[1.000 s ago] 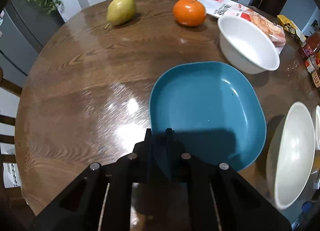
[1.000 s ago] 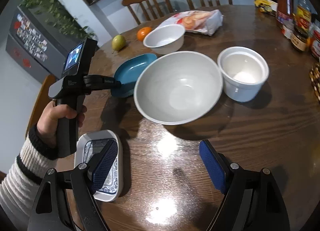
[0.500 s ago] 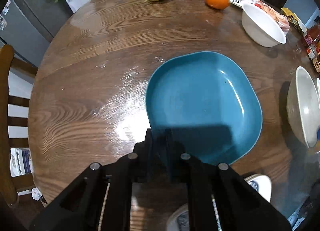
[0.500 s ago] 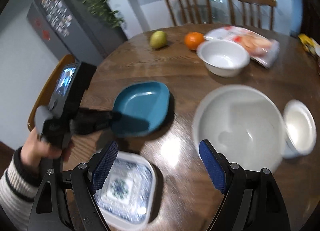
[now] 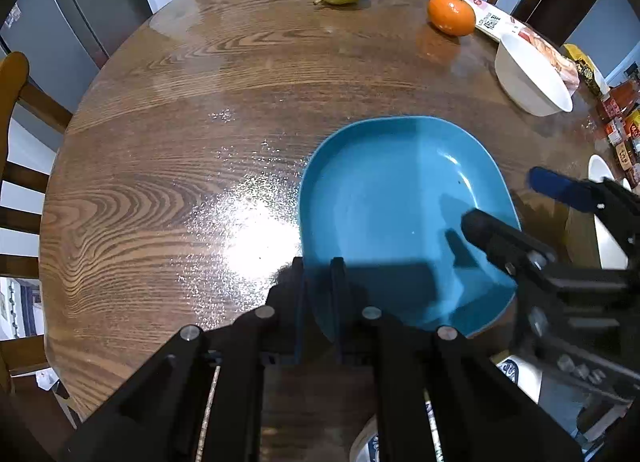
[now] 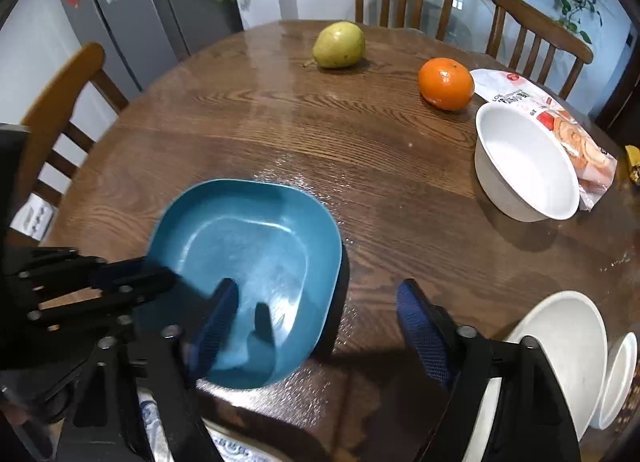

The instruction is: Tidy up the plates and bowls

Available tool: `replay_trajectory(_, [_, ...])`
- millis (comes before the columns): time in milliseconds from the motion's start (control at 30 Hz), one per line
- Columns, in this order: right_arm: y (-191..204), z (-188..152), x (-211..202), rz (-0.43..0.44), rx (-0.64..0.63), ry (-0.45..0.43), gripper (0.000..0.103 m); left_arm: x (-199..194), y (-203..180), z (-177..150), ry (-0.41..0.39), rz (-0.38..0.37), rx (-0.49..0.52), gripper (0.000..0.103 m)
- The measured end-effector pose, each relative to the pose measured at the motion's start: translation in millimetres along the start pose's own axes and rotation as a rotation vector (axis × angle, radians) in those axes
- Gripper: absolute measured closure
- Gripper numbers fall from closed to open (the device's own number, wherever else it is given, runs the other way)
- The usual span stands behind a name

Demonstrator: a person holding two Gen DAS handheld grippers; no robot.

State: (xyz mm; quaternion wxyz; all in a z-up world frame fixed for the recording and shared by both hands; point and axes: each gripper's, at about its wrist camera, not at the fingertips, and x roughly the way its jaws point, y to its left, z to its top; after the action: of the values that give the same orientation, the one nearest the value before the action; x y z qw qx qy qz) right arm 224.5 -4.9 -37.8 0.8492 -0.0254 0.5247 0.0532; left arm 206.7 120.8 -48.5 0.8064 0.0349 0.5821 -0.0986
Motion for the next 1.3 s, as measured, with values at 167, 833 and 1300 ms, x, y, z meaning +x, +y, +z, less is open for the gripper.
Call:
replay_trajectory(167, [-6, -1, 18, 0.029, 0.026, 0.064, 0.072, 0, 3, 0, -0.011, -0.025, -0.021, 0.093])
replay_trajectory(833, [-12, -21, -58, 0.109, 0.048, -0.122, 0.094, -62, -4, -31, -0.168, -0.059, -0.072, 0.094])
replay_trajectory(1300, [-17, -88, -102, 0.160, 0.035, -0.127, 0.094, -90, -39, -99, -0.179, -0.031, -0.056, 0.093])
